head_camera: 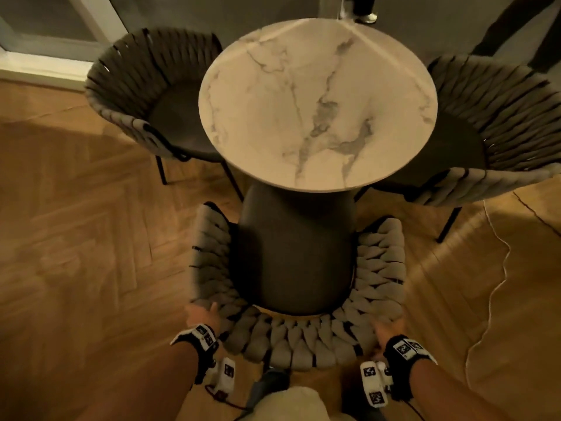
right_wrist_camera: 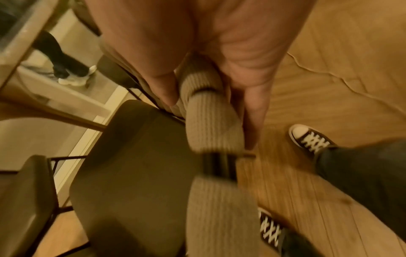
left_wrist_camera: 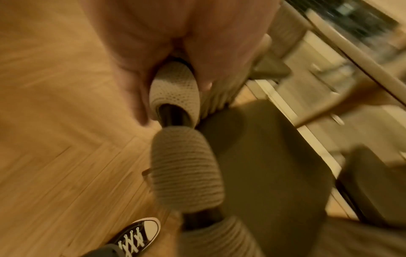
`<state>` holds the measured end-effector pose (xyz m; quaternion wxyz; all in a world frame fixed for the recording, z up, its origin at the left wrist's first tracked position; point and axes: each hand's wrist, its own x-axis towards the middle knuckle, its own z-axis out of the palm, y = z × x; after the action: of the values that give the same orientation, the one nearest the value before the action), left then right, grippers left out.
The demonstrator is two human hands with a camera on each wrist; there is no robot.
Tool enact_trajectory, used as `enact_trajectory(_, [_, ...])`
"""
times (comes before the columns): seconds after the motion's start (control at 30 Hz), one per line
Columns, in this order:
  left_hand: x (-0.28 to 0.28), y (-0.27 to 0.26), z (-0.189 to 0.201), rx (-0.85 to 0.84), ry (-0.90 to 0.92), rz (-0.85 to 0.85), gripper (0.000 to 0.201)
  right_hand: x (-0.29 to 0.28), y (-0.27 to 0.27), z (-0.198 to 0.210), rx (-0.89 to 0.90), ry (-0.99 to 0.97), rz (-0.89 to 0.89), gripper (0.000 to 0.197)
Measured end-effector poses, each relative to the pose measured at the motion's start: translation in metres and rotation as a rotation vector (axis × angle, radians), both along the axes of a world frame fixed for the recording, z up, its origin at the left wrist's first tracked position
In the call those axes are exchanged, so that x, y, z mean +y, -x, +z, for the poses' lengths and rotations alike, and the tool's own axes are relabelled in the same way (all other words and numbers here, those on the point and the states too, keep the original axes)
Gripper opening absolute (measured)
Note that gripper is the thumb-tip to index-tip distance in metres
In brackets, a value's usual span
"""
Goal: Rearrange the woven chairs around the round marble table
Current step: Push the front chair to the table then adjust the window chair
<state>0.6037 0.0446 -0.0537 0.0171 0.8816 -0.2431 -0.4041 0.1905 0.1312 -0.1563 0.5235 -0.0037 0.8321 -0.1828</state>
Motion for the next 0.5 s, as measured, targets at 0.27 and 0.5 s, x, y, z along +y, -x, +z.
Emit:
enact_trajectory(0.27, [-0.013,-0.026,0.004,0.025,0.11,0.012,0.052,-0.016,-0.054,0.059,0.069,-0.026,0.017,0.064])
enact_trajectory(0.5, [-0.04,-0.041,0.007,-0.032,0.149,-0.202,0.04,-0.023,-0.061,0.019,-0.01,0.113,-0.194,0.063])
